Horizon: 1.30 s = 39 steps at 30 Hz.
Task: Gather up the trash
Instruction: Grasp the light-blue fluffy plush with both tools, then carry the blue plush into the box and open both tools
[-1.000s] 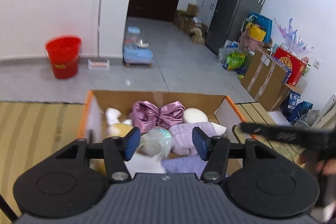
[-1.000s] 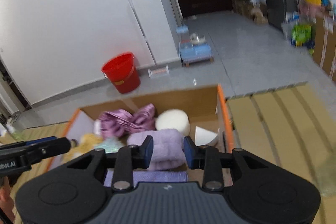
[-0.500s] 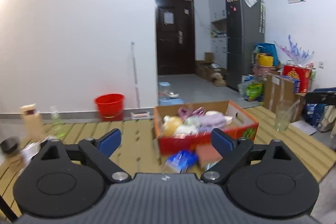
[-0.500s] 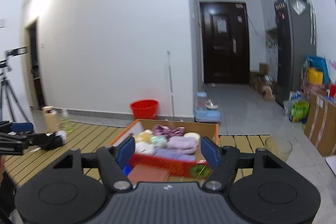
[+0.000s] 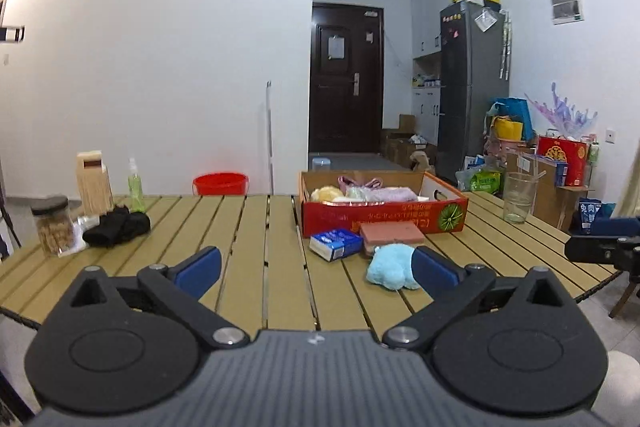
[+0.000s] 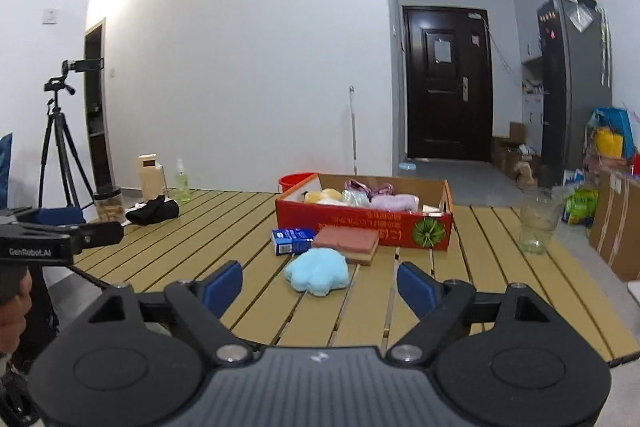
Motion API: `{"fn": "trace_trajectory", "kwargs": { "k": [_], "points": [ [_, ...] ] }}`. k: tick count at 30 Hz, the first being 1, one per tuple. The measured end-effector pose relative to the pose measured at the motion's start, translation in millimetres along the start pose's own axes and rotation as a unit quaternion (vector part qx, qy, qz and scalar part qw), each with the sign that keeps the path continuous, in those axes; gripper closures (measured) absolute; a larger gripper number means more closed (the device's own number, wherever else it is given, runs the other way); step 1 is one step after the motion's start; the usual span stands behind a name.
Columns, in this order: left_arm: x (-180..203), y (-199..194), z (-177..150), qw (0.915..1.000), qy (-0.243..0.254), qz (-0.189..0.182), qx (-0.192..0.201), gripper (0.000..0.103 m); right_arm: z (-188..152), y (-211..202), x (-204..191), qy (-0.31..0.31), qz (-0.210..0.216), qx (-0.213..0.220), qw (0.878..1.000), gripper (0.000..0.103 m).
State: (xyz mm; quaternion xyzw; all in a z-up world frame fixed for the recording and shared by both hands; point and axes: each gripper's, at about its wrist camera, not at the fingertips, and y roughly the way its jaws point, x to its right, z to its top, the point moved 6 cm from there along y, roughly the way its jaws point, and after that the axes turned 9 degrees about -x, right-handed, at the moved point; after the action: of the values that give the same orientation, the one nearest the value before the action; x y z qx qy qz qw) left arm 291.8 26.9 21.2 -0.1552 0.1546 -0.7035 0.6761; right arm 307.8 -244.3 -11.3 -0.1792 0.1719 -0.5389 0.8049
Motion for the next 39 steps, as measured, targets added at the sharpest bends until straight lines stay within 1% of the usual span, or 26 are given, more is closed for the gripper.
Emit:
{"fn": "trace_trajectory", "kwargs": {
  "k": [4, 7, 13, 14, 15, 17, 19, 20, 21, 22, 23, 24, 25, 26, 28, 29, 31, 33, 39],
  "points": [
    [-1.4, 27.9, -4.7, 0.9997, -0.014, -0.008, -0.018, 0.000, -8.8, 24.9, 8.6, 0.031, 0.008, -0.016, 0.999, 0.022],
    [3.8, 55.4, -5.9, 0.9993, -0.015, -0.020, -0.027, 0.000, -13.0, 55.1, 12.8, 0.039, 0.007, -0.033, 0.999, 0.024],
    [21.7, 128.1, -5.6, 0.9957, -0.008, -0.061, -0.069, 0.001, -9.8, 123.5, 22.8, 0.050, 0.012, -0.066, 0.997, 0.033],
    [24.7, 141.5, -4.8, 0.9947, -0.011, -0.069, -0.076, 0.005, -7.5, 135.6, 24.8, 0.051, 0.016, -0.068, 0.996, 0.036],
    [27.7, 156.0, -3.6, 0.9936, -0.014, -0.074, -0.084, 0.012, -4.8, 146.9, 26.2, 0.051, 0.021, -0.071, 0.996, 0.040],
    [33.8, 183.2, 0.1, 0.9913, -0.020, -0.082, -0.101, 0.020, 0.9, 174.1, 31.0, 0.055, 0.026, -0.080, 0.995, 0.042],
    [36.7, 212.8, 4.0, 0.9883, -0.029, -0.092, -0.118, 0.026, 6.3, 201.6, 35.4, 0.057, 0.035, -0.091, 0.994, 0.044],
    [36.5, 225.9, 5.9, 0.9862, -0.039, -0.097, -0.129, 0.032, 8.4, 214.4, 37.2, 0.057, 0.042, -0.095, 0.993, 0.044],
    [35.8, 237.5, 6.9, 0.9834, -0.051, -0.105, -0.139, 0.041, 9.5, 228.0, 38.1, 0.058, 0.050, -0.102, 0.992, 0.047],
    [34.6, 249.1, 7.3, 0.9794, -0.066, -0.117, -0.151, 0.045, 10.1, 241.7, 38.8, 0.059, 0.057, -0.112, 0.990, 0.050],
    [33.9, 259.7, 6.5, 0.9743, -0.078, -0.132, -0.165, 0.052, 9.5, 252.0, 39.6, 0.063, 0.062, -0.120, 0.989, 0.055],
    [33.7, 266.9, 4.1, 0.9695, -0.089, -0.146, -0.176, 0.056, 9.2, 262.5, 41.0, 0.071, 0.070, -0.127, 0.987, 0.059],
    [34.9, 272.4, 1.0, 0.9651, -0.100, -0.156, -0.185, 0.058, 7.3, 270.9, 42.1, 0.079, 0.080, -0.135, 0.984, 0.063],
    [35.3, 276.7, -3.4, 0.9616, -0.106, -0.164, -0.193, 0.059, 4.7, 274.9, 42.9, 0.087, 0.092, -0.138, 0.982, 0.063],
    [36.5, 277.7, -6.8, 0.9591, -0.108, -0.178, -0.192, 0.062, -0.7, 282.1, 47.2, 0.115, 0.118, -0.141, 0.976, 0.063],
    [37.8, 277.4, -6.5, 0.9575, -0.109, -0.186, -0.191, 0.067, -3.0, 285.8, 50.6, 0.133, 0.130, -0.145, 0.972, 0.064],
    [38.9, 276.7, -6.9, 0.9577, -0.113, -0.187, -0.187, 0.068, -5.6, 289.4, 55.6, 0.167, 0.149, -0.145, 0.964, 0.067],
    [39.2, 277.1, -6.9, 0.9575, -0.115, -0.189, -0.185, 0.068, -6.5, 289.7, 56.0, 0.174, 0.151, -0.144, 0.963, 0.068],
    [43.8, 274.5, -5.1, 0.9602, -0.104, -0.188, -0.178, 0.069, -5.6, 287.5, 52.5, 0.165, 0.142, -0.139, 0.966, 0.069]
  ]
}}
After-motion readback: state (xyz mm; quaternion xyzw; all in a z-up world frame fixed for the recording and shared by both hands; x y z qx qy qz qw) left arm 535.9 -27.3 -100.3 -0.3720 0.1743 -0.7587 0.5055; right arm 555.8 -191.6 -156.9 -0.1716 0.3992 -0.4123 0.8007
